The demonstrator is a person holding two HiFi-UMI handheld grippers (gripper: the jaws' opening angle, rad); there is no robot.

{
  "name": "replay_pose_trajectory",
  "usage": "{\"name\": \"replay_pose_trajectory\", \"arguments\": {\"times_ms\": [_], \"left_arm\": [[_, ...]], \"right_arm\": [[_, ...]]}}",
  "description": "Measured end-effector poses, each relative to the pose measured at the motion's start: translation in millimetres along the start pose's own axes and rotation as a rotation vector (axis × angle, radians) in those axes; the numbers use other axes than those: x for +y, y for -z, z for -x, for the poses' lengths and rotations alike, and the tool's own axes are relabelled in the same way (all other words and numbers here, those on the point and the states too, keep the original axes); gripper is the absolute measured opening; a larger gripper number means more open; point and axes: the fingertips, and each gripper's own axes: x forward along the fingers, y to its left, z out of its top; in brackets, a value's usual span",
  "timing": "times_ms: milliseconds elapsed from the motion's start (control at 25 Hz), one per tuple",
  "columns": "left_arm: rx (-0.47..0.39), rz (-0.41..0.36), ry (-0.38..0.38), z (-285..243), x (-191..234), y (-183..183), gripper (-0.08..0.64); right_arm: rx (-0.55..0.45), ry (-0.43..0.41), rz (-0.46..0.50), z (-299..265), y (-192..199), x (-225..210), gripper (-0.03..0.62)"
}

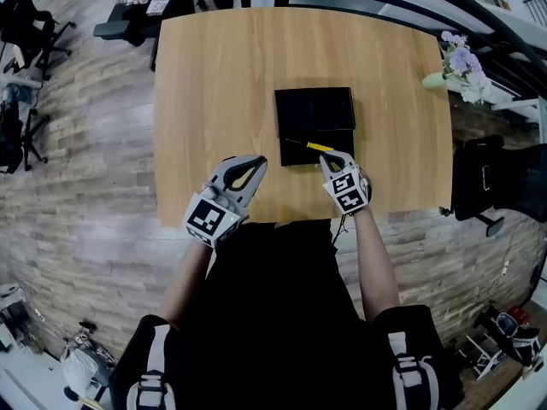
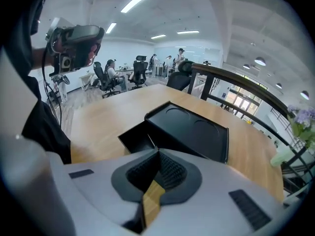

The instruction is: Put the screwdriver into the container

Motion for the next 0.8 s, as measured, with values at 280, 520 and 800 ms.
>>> {"name": "replay_pose_trajectory", "arguments": {"times_ms": [280, 520, 800], "left_arm": [[0.023, 0.01, 0.087, -5, -1, 11, 0.028], [0.043, 0.018, 0.146, -18, -1, 21, 0.028], [0.055, 0.012, 0.185, -27, -15, 26, 0.028]], "right_arm": [[-0.103, 0.023, -0.107, 31, -28, 18, 0.025], [-0.162, 0.058, -0.058, 65, -53, 31, 0.025], [-0.261, 0.058, -0.116, 106, -65, 44, 0.025]]}}
